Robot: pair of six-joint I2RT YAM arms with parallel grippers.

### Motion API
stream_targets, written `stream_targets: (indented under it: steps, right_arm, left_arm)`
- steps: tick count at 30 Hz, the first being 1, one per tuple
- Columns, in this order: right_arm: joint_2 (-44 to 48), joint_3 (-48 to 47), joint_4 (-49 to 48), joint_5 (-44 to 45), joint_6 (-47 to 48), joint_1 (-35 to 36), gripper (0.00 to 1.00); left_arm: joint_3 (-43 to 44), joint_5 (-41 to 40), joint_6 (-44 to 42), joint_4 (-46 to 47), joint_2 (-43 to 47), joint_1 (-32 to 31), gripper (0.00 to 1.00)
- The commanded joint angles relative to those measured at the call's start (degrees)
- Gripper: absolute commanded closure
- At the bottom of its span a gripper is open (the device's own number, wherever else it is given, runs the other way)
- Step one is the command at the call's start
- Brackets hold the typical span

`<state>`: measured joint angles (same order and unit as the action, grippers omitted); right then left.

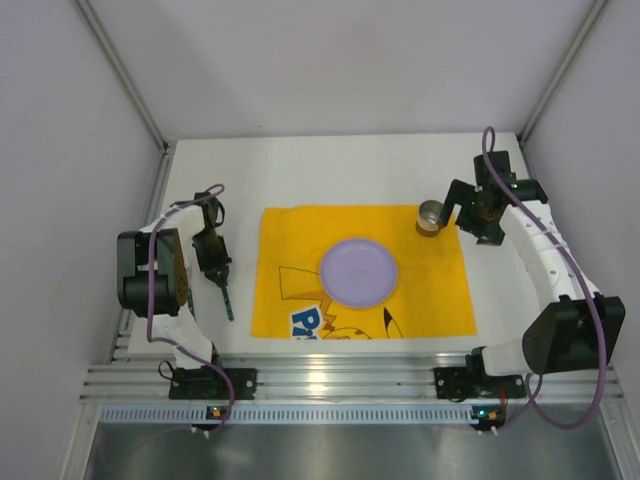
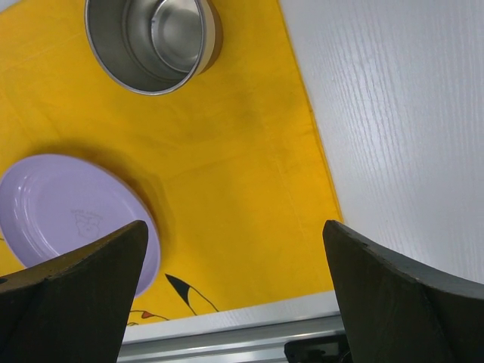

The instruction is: Set the dinner table for one person

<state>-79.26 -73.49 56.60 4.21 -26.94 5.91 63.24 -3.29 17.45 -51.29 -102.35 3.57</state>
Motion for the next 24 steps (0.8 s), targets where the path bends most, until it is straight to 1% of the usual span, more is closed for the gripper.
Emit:
stream_targets:
  steps: [1, 2, 4, 7, 8, 10, 11, 12, 13, 14, 16, 17, 18, 19, 20, 21, 22, 23, 24]
  right_arm:
    - [0.60, -1.13, -0.96, 1.68, 1.19, 0.59, 0.00]
    - [0.69, -1.04, -0.88, 1.68, 1.27, 0.59, 0.00]
    - [0.52, -1.30, -0.88, 1.94, 1.45, 0.59, 0.00]
    - [-0.01, -3.05, -0.70, 1.16, 1.89, 0.68, 0.00]
    - [-0.19, -3.93, -0.70, 0.20, 2.24, 0.77, 0.00]
    - [-0.98, -6.82, -1.84, -3.58, 2.77, 1.82, 0.00]
    - [-1.24, -7.71, -2.71, -5.94, 2.94, 2.34, 0.00]
    - [-1.68, -9.20, -4.90, -10.84, 3.03, 3.48, 0.00]
    - [-2.38, -9.99, -5.79, -13.24, 3.12, 4.10, 0.00]
    - [-2.73, -10.61, -6.75, -15.00, 2.95, 4.72, 0.00]
    - [-2.74, -11.85, -9.39, -17.65, 2.16, 6.56, 0.00]
    - [-2.65, -11.93, -10.01, -18.09, 1.81, 6.92, 0.00]
    - [-2.39, -11.85, -10.45, -18.36, 1.11, 6.92, 0.00]
    - [-1.95, -11.67, -10.63, -18.01, 0.92, 6.83, 0.00]
    - [-1.60, -11.41, -10.63, -17.57, 1.01, 6.83, 0.00]
    - [-1.25, -11.06, -10.54, -16.96, 1.10, 6.74, 0.00]
    - [-0.37, -10.01, -10.54, -16.95, 1.01, 6.74, 0.00]
    - [0.85, -8.52, -10.54, -17.39, 0.66, 6.83, 0.00]
    - [0.87, -8.51, -10.89, -17.91, 0.49, 6.83, 0.00]
  left_arm:
    - [-0.14, -3.22, -0.93, 3.38, -3.38, 1.17, 0.83]
    - [0.65, -3.13, -0.93, 3.73, -3.82, 1.17, 1.00]
    - [1.88, -2.95, -0.93, 3.91, -4.97, 1.17, 1.00]
    - [6.88, -1.12, -1.19, 2.60, -5.32, 1.00, 1.00]
    - [10.64, -0.50, -1.11, 2.07, -5.32, 0.82, 1.00]
    - [15.31, 1.00, -0.49, -0.38, -5.41, 0.30, 1.00]
    - [20.38, 2.92, 0.64, -1.35, -5.84, -0.58, 1.00]
    - [23.04, 5.03, 1.61, -2.06, -6.11, -1.11, 1.00]
    - [25.68, 6.18, 2.66, -3.19, -6.63, -1.81, 1.00]
    - [30.84, 9.24, 4.85, -3.64, -7.77, -3.38, 1.00]
    - [36.40, 10.49, 6.80, -5.04, -9.62, -6.81, 1.00]
    - [42.34, 11.11, 8.37, -6.53, -11.89, -10.31, 1.00]
    - [45.36, 11.37, 9.08, -7.41, -13.04, -12.34, 1.00]
    - [48.26, 11.55, 11.09, -8.12, -14.19, -16.28, 1.00]
    - [53.25, 12.25, 12.16, -8.65, -15.50, -18.23, 1.00]
    - [55.39, 13.56, 13.30, -8.39, -17.43, -19.90, 1.00]
    - [56.98, 16.36, 15.92, -7.96, -18.49, -23.23, 1.00]
    - [59.34, 19.52, 17.25, -6.38, -19.72, -24.65, 1.00]
    - [59.89, 19.55, 18.48, -4.80, -19.73, -26.15, 1.00]
